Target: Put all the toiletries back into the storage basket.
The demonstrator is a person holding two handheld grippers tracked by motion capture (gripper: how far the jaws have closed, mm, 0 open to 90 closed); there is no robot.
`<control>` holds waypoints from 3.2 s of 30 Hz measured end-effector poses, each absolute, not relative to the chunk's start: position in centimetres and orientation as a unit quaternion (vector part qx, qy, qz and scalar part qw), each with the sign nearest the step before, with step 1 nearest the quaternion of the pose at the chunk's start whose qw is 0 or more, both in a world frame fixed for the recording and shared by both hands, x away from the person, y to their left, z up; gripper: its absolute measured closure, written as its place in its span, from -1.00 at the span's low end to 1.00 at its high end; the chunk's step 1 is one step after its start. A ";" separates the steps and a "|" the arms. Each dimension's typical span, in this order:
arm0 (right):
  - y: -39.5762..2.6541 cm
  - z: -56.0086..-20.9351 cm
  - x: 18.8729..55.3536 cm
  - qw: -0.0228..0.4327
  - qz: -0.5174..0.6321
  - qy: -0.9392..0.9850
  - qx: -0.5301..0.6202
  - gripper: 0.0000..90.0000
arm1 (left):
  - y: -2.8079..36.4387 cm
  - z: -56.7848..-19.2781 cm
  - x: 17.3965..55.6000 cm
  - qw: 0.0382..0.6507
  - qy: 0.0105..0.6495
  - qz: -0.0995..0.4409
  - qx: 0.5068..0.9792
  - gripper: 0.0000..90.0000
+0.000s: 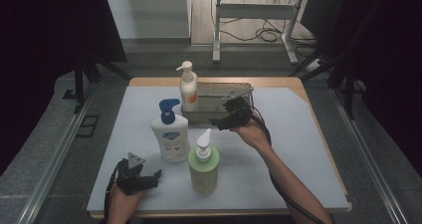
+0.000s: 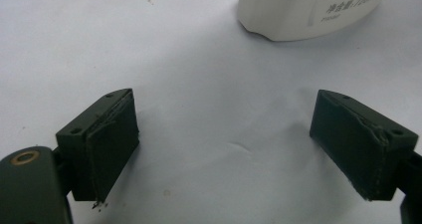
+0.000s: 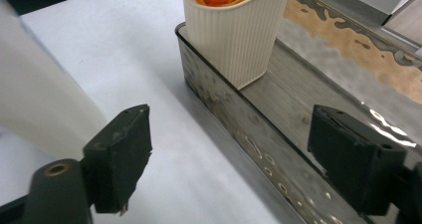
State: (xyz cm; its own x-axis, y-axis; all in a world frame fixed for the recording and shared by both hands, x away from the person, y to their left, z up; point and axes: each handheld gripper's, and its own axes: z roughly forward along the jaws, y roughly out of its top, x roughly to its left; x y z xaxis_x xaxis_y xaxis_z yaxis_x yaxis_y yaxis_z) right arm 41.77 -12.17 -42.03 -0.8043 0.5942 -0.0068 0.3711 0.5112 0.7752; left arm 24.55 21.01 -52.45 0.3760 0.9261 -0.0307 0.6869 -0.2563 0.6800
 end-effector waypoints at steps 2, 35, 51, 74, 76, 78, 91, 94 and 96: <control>-12.5 -42.0 41.4 0.137 0.408 0.859 0.278 -0.66 | 21.0 -52.5 24.5 0.312 0.525 0.193 0.768 -0.75; -16.9 -44.0 35.5 0.126 0.411 0.875 0.224 -1.00 | 20.9 -52.5 24.5 0.313 0.525 0.195 0.767 -0.74; -18.4 -45.0 32.4 0.098 0.436 0.866 0.225 -1.00 | 21.0 -52.5 24.5 0.313 0.524 0.196 0.767 -0.74; -16.8 -45.4 28.6 0.055 0.447 0.874 0.184 -1.00 | 20.9 -52.5 24.5 0.313 0.526 0.195 0.767 -0.74; -16.5 -45.3 28.4 0.053 0.447 0.875 0.180 -0.99 | 20.9 -52.5 24.5 0.313 0.526 0.195 0.767 -0.74; -16.2 -45.2 28.2 0.051 0.448 0.875 0.176 -0.98 | 20.9 -52.5 24.5 0.313 0.526 0.195 0.767 -0.74; -14.2 -44.4 27.1 0.039 0.454 0.877 0.153 -0.97 | 20.9 -52.5 24.5 0.313 0.526 0.195 0.767 -0.74; -13.7 -44.4 27.0 0.037 0.452 0.879 0.147 -0.97 | 20.9 -52.5 24.5 0.312 0.526 0.194 0.767 -0.74; -13.4 -44.3 27.0 0.039 0.451 0.880 0.142 -0.97 | 20.9 -52.5 24.5 0.312 0.526 0.194 0.767 -0.74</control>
State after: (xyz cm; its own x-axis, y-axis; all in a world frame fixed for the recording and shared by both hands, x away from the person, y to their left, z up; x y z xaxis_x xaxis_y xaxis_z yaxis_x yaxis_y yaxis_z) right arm 27.00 -13.44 -44.34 -0.9563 0.2861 0.0598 0.2155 0.5523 0.8053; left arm 24.50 20.94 -52.47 0.3720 0.9277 -0.0305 0.6854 -0.2523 0.6830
